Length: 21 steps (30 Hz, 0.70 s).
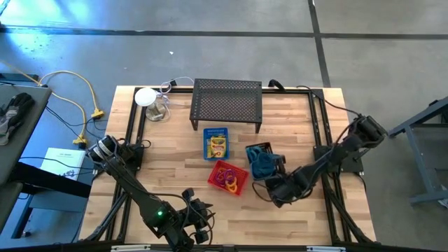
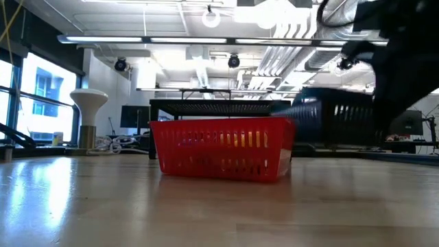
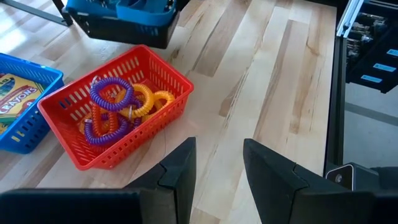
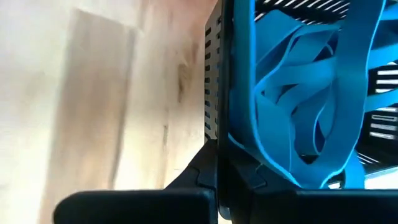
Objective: Pick & Place Office Desk Supplies
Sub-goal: Put the black bin on the shelf
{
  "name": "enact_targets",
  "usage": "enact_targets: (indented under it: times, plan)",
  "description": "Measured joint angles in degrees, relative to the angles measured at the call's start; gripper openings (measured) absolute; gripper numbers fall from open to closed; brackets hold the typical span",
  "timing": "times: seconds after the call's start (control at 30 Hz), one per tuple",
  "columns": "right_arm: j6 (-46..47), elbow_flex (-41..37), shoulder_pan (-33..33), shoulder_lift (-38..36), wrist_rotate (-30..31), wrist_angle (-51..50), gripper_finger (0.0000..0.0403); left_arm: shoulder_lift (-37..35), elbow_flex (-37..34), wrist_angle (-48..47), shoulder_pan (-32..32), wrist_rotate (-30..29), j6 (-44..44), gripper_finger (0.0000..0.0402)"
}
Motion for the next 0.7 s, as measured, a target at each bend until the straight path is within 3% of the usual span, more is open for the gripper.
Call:
enact_targets:
  times: [0.37, 0.7]
  plan:
    - [5.0, 14.98, 2.71, 0.0, 2.82, -16.32, 0.0003, 0.0, 0.0, 0.0, 0.0, 0.0, 0.0, 0.0128]
    - [-6.76, 28.12, -5.6, 0.0, 6.54, -22.25, 0.0003, 0.0, 0.0, 0.0, 0.0, 0.04, 2.22, 0.0128]
